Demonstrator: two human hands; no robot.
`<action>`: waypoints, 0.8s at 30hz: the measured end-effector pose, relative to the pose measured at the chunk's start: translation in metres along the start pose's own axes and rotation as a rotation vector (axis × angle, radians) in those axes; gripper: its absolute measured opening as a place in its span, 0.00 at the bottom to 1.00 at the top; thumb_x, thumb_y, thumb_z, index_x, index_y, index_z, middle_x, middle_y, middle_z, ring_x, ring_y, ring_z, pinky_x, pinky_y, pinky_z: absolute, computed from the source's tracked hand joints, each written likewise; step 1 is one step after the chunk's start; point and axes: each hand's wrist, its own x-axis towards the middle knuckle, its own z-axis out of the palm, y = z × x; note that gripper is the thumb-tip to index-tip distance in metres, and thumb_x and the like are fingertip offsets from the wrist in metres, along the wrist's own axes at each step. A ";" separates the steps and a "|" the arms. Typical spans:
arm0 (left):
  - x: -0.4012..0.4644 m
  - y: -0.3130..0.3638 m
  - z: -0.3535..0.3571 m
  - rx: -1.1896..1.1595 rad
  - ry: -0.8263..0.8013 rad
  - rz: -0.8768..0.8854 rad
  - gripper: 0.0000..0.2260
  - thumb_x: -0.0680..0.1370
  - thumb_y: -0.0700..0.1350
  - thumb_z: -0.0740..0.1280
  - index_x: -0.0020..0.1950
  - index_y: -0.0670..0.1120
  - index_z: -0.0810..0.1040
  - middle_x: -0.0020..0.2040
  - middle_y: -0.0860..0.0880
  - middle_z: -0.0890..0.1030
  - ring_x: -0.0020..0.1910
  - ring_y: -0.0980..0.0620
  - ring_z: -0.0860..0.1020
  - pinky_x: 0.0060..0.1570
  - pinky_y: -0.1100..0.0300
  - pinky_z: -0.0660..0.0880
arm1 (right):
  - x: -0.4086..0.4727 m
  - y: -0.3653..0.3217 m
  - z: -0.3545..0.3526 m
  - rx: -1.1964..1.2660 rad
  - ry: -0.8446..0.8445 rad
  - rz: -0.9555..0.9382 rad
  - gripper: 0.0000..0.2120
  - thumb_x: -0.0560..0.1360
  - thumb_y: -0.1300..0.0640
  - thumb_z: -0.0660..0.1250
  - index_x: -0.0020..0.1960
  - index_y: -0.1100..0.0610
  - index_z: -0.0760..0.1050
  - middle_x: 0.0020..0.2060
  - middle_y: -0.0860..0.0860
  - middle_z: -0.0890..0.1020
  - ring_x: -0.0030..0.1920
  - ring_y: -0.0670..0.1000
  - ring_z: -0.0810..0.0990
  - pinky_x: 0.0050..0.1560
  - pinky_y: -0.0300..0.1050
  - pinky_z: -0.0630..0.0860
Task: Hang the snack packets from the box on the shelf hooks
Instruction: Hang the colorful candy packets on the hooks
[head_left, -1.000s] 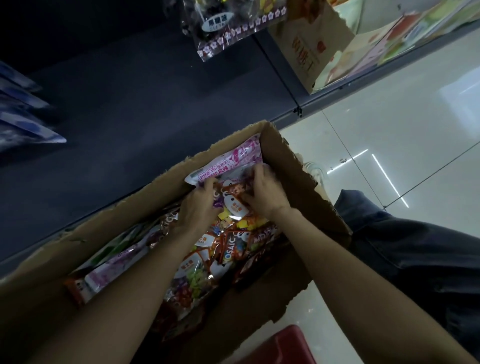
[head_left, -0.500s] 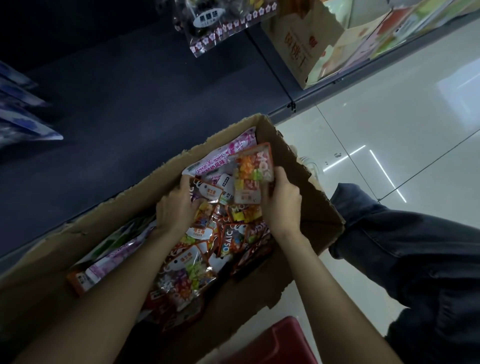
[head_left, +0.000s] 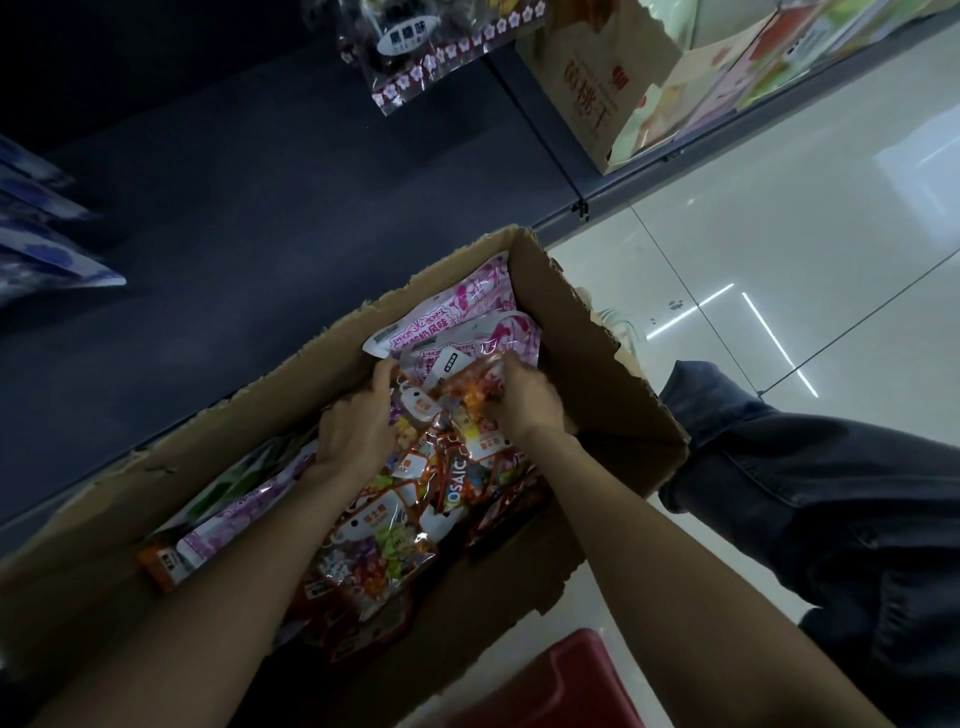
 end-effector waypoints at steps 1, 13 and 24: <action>-0.002 -0.001 -0.001 0.020 0.004 0.010 0.34 0.76 0.44 0.67 0.73 0.52 0.48 0.52 0.45 0.80 0.44 0.43 0.81 0.40 0.52 0.76 | 0.001 0.004 0.001 -0.075 -0.051 -0.091 0.24 0.76 0.61 0.67 0.69 0.57 0.63 0.64 0.57 0.73 0.65 0.58 0.71 0.62 0.51 0.69; -0.022 -0.003 -0.026 -0.034 0.068 0.064 0.29 0.77 0.46 0.67 0.72 0.50 0.55 0.49 0.45 0.81 0.42 0.43 0.81 0.37 0.54 0.75 | 0.003 0.007 0.003 -0.595 -0.075 -0.378 0.23 0.76 0.56 0.63 0.69 0.53 0.63 0.60 0.55 0.77 0.63 0.56 0.72 0.67 0.51 0.62; -0.042 0.025 -0.083 -0.112 0.182 0.120 0.19 0.76 0.43 0.69 0.66 0.46 0.70 0.49 0.48 0.82 0.41 0.52 0.78 0.39 0.62 0.71 | -0.074 -0.012 -0.078 -0.083 0.231 -0.374 0.14 0.75 0.53 0.67 0.58 0.57 0.72 0.49 0.54 0.81 0.49 0.57 0.81 0.42 0.45 0.71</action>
